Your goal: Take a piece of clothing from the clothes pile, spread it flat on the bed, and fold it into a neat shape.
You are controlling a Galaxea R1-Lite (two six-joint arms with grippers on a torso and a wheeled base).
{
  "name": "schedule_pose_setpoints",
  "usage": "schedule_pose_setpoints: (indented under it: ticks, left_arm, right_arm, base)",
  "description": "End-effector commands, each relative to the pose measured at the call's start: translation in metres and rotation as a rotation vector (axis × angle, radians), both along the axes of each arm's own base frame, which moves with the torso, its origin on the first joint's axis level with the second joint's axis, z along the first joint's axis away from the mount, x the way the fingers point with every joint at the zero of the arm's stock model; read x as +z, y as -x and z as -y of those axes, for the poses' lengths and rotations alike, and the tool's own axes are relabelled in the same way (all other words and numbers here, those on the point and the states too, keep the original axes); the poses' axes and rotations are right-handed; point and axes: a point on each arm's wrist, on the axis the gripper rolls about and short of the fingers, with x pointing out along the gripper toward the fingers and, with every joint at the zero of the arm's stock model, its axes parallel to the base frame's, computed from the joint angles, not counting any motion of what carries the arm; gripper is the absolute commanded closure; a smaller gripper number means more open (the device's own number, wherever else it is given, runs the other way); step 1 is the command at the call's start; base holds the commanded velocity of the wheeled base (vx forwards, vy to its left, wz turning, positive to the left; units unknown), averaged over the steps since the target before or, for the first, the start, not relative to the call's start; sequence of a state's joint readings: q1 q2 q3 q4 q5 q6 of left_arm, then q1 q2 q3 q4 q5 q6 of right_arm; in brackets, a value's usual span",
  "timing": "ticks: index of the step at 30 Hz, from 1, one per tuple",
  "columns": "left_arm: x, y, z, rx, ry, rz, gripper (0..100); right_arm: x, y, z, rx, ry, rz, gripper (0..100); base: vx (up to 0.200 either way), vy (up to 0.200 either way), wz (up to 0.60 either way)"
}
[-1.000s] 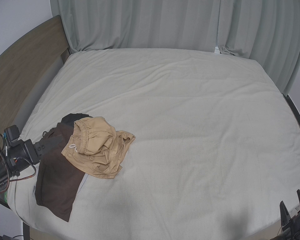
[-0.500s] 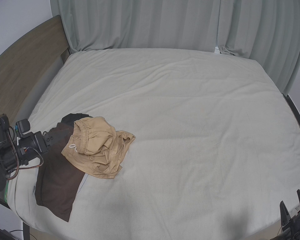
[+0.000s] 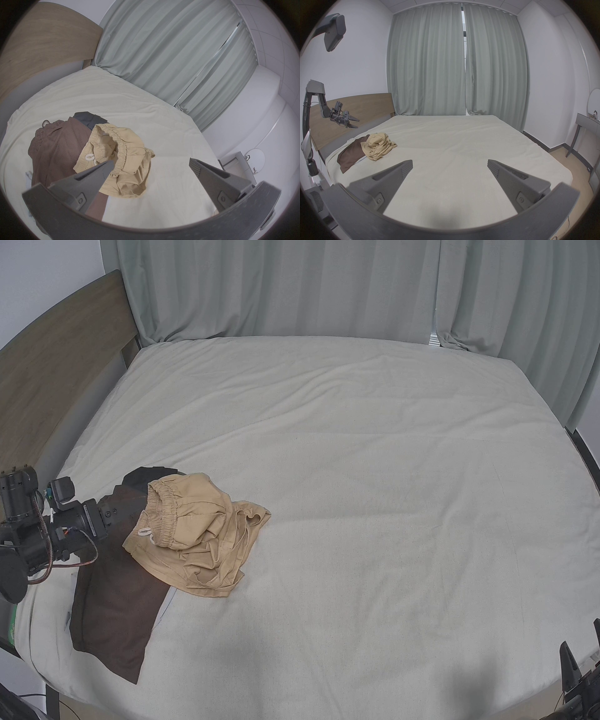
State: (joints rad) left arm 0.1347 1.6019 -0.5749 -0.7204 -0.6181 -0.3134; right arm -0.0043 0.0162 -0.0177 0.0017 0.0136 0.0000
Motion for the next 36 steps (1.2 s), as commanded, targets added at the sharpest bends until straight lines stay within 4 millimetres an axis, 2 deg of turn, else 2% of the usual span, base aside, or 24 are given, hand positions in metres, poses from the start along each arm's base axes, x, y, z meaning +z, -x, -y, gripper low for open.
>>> schedule_pose_setpoints:
  ticks: [1, 12, 21, 36]
  left_arm:
    - [-0.023, -0.022, -0.003, -0.006, -0.017, -0.043, 0]
    - [-0.046, -0.053, -0.005, -0.021, -0.049, -0.054, 0]
    - [-0.053, -0.075, -0.004, -0.037, -0.047, -0.051, 0]
    - [-0.067, -0.109, 0.025, -0.111, -0.049, -0.050, 0]
  right_arm:
    - [-0.005, 0.000, 0.000, 0.001, 0.000, -0.004, 0]
    - [-0.005, 0.000, 0.000, 0.000, 0.000, -0.004, 0]
    - [-0.005, 0.000, 0.000, 0.000, 0.000, -0.004, 0]
    - [-0.005, 0.000, 0.000, 0.001, 0.000, -0.006, 0]
  base:
    - [0.000, 0.000, 0.00]
    - [0.000, 0.000, 0.00]
    - [0.000, 0.000, 0.00]
    - [0.000, 0.000, 0.00]
